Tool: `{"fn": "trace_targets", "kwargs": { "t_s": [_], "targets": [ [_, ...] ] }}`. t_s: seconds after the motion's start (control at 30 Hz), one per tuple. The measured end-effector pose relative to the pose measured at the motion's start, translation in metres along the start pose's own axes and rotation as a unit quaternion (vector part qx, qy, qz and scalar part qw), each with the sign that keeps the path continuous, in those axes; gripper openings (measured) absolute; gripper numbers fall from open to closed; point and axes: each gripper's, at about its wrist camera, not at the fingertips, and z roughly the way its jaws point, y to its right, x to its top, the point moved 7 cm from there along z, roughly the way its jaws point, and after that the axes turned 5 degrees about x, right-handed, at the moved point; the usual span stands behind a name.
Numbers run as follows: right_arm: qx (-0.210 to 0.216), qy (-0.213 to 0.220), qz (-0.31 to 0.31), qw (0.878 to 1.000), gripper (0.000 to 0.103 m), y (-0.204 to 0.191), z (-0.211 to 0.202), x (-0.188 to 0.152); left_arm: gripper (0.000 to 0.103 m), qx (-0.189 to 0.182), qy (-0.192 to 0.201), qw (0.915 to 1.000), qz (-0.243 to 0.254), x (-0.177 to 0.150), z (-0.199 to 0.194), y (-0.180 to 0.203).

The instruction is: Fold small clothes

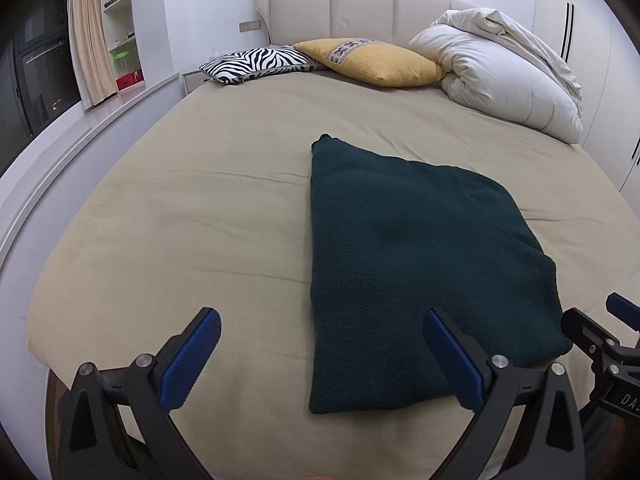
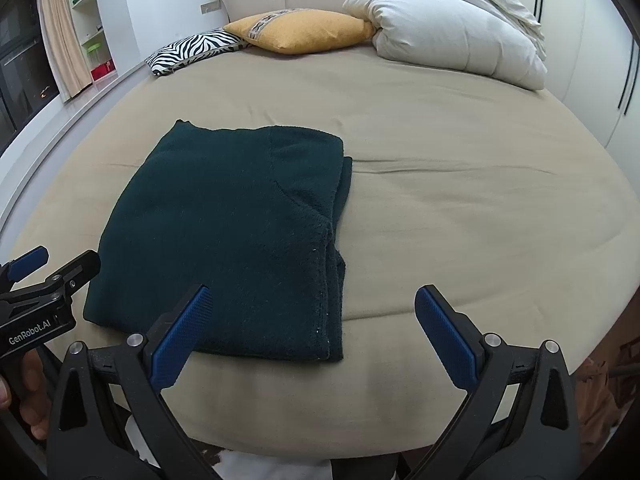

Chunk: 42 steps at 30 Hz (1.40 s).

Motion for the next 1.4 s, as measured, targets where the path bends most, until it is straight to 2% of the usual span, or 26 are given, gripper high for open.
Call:
{"fn": "trace_targets", "kwargs": {
  "t_s": [1.4],
  "targets": [
    [0.001, -0.004, 0.001, 1.000, 0.103, -0.0004, 0.0025, -0.0018, 0.103, -0.001, -0.003, 1.0000, -0.001, -0.0009, 0.0031, -0.0005]
  ]
}}
